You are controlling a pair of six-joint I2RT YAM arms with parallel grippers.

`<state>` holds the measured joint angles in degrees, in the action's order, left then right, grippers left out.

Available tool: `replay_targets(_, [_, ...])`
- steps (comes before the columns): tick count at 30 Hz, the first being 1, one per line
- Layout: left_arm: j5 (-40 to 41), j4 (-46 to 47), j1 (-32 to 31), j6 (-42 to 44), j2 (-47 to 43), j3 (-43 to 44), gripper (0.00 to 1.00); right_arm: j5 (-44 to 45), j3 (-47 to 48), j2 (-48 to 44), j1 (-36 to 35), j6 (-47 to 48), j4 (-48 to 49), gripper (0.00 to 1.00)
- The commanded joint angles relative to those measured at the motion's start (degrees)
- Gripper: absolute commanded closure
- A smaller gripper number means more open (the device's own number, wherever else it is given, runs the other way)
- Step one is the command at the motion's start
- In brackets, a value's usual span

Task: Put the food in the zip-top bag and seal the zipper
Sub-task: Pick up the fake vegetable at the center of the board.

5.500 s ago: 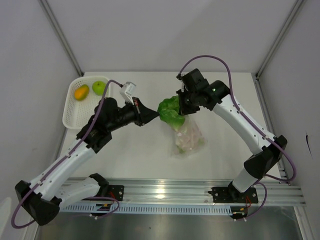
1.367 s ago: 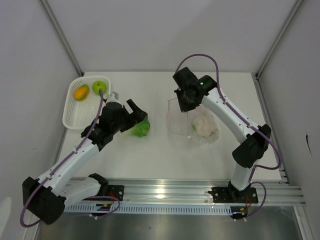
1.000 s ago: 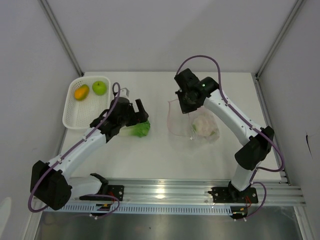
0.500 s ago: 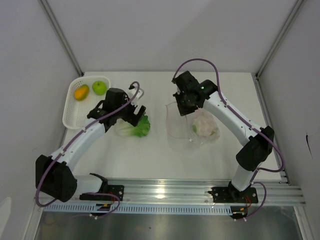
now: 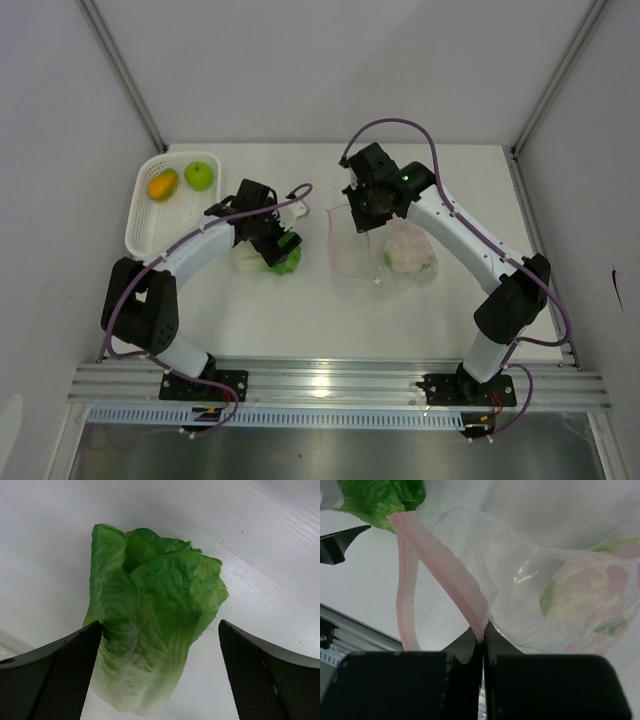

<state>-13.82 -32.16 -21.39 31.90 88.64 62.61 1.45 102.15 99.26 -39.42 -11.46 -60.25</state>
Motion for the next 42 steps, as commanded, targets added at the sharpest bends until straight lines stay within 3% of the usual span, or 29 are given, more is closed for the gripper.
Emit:
replay_targets(1, [2.7,1.6,0.4,2.6,2.4,1.1,0.01,-0.8,-0.3,-2.6,-0.3,1.0,2.0,1.00])
replay_targets(7, [10.9,9.0,-0.1,1.9,4.8,-2.1,0.03,0.1,-0.7,-3.1,-0.3,0.8,2.0,1.00])
replay_targets(11, [17.3,11.9,-0.2,-0.3,5.1,-1.2,0.35,0.5,-0.8,-3.5,-0.3,0.5,2.0,1.00])
replay_targets(13, [18.0,13.4,-0.2,-0.5,3.7,-1.4,0.45,0.5,-1.0,-3.7,-0.4,0.4,1.9,1.00])
replay_targets(16, [16.9,14.2,0.1,-1.7,0.6,-1.0,0.71,1.1,-1.1,-4.1,-0.3,0.0,1.7,1.00])
replay_targets(17, [16.4,13.2,0.2,-2.6,0.0,-0.5,0.97,1.1,-1.1,-4.0,-0.3,-0.2,1.7,1.00])
replay_targets(22, [17.5,4.3,0.5,-10.7,-3.8,7.8,0.99,0.8,-0.3,-3.6,-0.3,-1.1,1.4,1.00])
replay_targets(24, [14.5,0.8,0.6,-15.2,-7.7,11.2,0.99,0.7,0.3,-2.9,-0.3,-1.5,1.3,1.00])
replay_targets(29, [5.3,5.2,0.6,-27.7,-20.7,9.7,1.00,-0.2,2.8,-1.1,0.5,-2.4,-0.3,1.00])
replay_targets(33, [-4.3,20.0,0.7,-39.4,-36.7,-2.6,0.99,-4.8,3.1,-1.5,2.2,-3.6,0.3,1.00])
replay_targets(37, [-10.8,46.1,0.8,-53.8,-45.5,-17.2,0.99,-12.4,2.7,-2.1,3.7,-5.4,1.4,1.00])
replay_targets(42, [-9.3,61.8,-0.1,-81.6,-44.7,-26.5,0.99,-17.2,1.7,-2.4,4.1,-7.4,4.3,1.00])
